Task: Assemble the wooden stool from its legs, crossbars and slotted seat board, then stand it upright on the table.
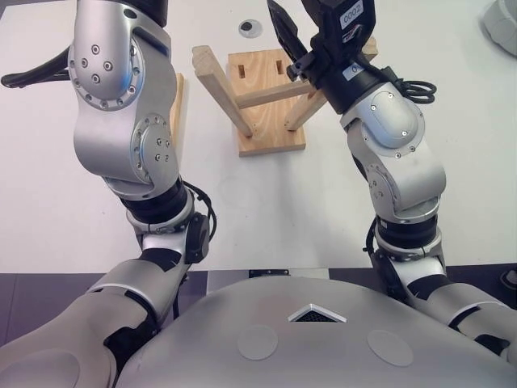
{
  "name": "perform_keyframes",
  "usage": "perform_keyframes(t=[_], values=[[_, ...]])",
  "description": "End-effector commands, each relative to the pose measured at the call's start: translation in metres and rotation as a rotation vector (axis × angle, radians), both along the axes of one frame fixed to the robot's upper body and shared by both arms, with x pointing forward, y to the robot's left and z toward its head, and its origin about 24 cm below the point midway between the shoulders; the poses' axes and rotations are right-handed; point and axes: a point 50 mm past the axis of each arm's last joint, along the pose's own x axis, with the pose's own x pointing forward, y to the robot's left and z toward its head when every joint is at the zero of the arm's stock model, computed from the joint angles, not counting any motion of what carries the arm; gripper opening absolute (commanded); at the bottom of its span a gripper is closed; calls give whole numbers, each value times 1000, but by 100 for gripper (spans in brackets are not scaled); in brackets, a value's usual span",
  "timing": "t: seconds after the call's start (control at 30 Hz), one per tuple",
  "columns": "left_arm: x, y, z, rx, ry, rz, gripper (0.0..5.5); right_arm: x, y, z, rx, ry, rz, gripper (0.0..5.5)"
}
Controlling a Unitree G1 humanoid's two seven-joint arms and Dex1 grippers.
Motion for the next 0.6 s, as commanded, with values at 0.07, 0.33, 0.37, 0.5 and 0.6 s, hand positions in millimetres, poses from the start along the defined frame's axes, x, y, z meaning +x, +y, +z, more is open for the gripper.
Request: perform_keyframes(t=[0.07,0.33,0.37,0.5,0.6], values=[[2,4,-6,11,27,34,424,1,3,-45,14,238,-49,181],[3,6,-8,11,36,46,424,-4,-23,-114,110,826,-254,181],[4,6,-8,11,36,47,424,-5,-25,-115,117,832,-255,181],[3,8,-8,10,38,54,424,5,-25,-79,102,570,-217,181],[2,8,-6,3,28,57,424,4,-23,-31,134,289,-174,181]])
